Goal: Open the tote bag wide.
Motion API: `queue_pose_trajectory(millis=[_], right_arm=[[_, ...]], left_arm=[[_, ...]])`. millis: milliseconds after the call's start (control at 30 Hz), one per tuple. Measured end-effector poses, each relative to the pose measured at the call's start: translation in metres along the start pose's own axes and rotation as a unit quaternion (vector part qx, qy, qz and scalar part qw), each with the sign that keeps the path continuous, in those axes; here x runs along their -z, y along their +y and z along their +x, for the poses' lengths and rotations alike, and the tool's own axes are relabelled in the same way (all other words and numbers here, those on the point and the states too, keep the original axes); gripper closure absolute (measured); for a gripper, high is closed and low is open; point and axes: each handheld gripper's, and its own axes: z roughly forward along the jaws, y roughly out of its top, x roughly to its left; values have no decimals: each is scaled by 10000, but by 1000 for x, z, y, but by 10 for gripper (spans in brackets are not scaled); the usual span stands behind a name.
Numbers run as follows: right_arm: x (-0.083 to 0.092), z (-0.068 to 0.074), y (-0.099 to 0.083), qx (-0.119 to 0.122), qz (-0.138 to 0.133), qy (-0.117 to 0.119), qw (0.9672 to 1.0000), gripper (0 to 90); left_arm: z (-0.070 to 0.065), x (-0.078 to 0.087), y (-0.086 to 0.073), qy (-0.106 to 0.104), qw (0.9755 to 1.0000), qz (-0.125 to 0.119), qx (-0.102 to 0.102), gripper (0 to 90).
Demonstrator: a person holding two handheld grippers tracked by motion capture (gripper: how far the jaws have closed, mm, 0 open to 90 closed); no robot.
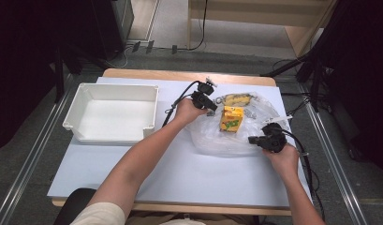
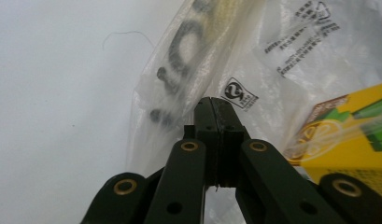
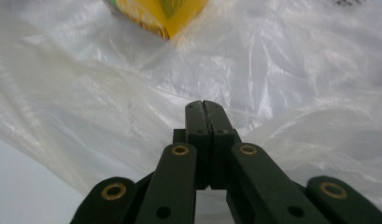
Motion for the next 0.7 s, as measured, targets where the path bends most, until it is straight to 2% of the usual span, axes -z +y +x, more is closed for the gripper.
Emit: queue_pose_trajectory(millis=[33, 200, 267, 333, 467, 533, 600, 700], right_arm=[[2, 0, -5, 74, -54, 16, 10000, 900], [7, -1, -14, 112, -110, 24, 9999, 900], [12, -3, -20, 30, -95, 21, 9999, 900], [18, -4, -29, -71, -108, 36, 9999, 900], [23, -3, -36, -84, -91, 12, 9999, 900], [25, -1, -39, -42, -66, -18, 10000, 900], [26, 1, -39, -33, -32, -40, 10000, 900], [25, -2, -37, -130, 4, 17, 9999, 900]], left_arm=[[0, -1, -1, 50, 10000, 6, -28, 900], [5, -2, -3, 172, 9998, 16, -109, 900], [8, -1, -5, 157, 9998, -73, -6, 900], [12, 1, -6, 120, 9999, -64, 24, 900], [15, 3, -9, 141, 9998, -115, -21, 900], [15, 3, -9, 119, 9998, -160, 69, 900], [14, 4, -8, 80, 9999, -94, 48, 890], [9, 8, -8, 35, 9998, -170, -49, 882]])
